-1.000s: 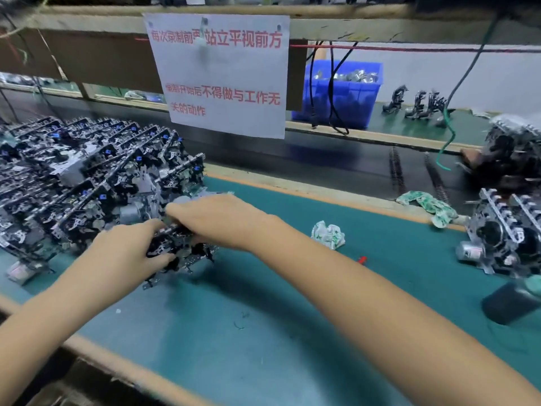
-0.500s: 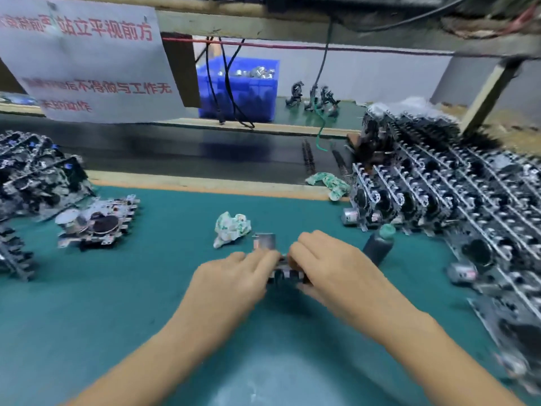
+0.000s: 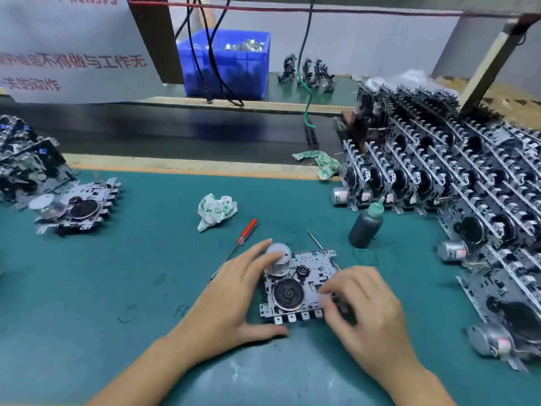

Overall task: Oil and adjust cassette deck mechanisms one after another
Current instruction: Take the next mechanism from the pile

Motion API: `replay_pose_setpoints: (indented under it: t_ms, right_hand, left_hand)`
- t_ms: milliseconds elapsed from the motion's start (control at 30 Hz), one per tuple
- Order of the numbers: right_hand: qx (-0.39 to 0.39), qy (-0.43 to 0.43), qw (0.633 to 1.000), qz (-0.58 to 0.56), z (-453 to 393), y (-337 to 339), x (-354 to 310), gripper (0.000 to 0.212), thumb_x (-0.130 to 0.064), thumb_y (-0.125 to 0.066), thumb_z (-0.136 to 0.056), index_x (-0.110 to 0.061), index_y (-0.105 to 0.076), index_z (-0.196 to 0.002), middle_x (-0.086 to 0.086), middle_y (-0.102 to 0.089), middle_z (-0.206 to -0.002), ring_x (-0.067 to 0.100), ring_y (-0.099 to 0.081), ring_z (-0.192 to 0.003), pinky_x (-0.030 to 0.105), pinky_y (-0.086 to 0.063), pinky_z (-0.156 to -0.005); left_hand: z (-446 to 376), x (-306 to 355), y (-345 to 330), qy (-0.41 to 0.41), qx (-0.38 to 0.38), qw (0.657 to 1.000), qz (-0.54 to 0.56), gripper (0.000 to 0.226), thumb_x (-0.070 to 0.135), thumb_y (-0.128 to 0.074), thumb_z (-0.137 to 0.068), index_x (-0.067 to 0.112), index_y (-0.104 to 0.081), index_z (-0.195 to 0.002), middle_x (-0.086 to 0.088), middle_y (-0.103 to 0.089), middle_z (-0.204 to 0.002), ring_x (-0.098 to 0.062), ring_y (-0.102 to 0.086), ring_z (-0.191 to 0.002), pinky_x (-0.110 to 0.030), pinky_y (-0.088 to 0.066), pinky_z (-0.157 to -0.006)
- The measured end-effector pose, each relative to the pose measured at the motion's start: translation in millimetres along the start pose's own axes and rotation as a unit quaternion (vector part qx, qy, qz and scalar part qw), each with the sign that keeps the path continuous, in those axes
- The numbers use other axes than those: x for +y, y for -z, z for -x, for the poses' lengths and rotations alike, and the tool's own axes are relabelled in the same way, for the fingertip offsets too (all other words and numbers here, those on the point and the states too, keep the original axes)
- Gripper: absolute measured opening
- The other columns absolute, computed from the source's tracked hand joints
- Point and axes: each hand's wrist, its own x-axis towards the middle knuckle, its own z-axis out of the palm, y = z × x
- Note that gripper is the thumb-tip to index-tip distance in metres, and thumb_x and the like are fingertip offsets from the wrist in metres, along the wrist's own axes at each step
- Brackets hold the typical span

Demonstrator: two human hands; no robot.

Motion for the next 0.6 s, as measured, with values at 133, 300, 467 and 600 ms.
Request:
replay_pose_setpoints:
  t_ms: [133,300,467,600]
  right_hand:
    - [0.045,-0.099,0.993,-0.054,0.7,0.1,4.6,0.021,-0.022,-0.052,-0.087,-0.009,-0.062,-0.076,-0.004,-0.056,-0.08,0.009,-0.046,-0.079,0.018,-0.038,-0.073]
    - [0.056,-0.18,0.979,-0.082,2.7,2.8,9.1,0.017,-0.029,-0.049,-0.087,-0.018,-0.058,-0.078,-0.013,-0.053,-0.084,0.001,-0.046,-0.083,0.014,-0.036,-0.072]
    - [0.039,-0.204,0.974,-0.092,1.3,1.8,8.9,0.009,-0.031,-0.049,-0.086,-0.028,-0.052,-0.079,-0.015,-0.053,-0.084,0.004,-0.047,-0.081,0.014,-0.037,-0.07]
    - [0.024,-0.216,0.972,-0.093,3.0,0.5,10.0,0.013,-0.019,-0.055,-0.084,-0.03,-0.052,-0.078,-0.016,-0.053,-0.086,0.006,-0.05,-0.083,0.018,-0.04,-0.069]
  left_hand:
    - [-1.4,-2.6,1.4,0.05,-0.011,0.992,0.112,0.09,0.051,-0.077,-0.067,0.051,-0.021,-0.137,0.035,-0.027,-0.142,0.004,-0.033,-0.133,-0.015,-0.027,-0.108]
    - [-1.3,-3.3,2.0,0.085,-0.021,0.987,0.133,0.092,0.053,-0.079,-0.062,0.047,-0.026,-0.137,0.034,-0.032,-0.14,0.004,-0.035,-0.131,-0.015,-0.028,-0.107]
    - [-1.9,-2.5,4.5,0.096,-0.039,0.986,0.131,0.11,0.054,-0.083,-0.056,0.056,-0.013,-0.14,0.04,-0.022,-0.141,0.01,-0.029,-0.132,-0.011,-0.024,-0.108]
    - [-10.0,8.6,1.0,0.064,-0.006,0.997,0.032,0.101,0.055,-0.076,-0.056,0.047,-0.019,-0.14,0.029,-0.033,-0.137,0.007,-0.034,-0.127,-0.013,-0.025,-0.106]
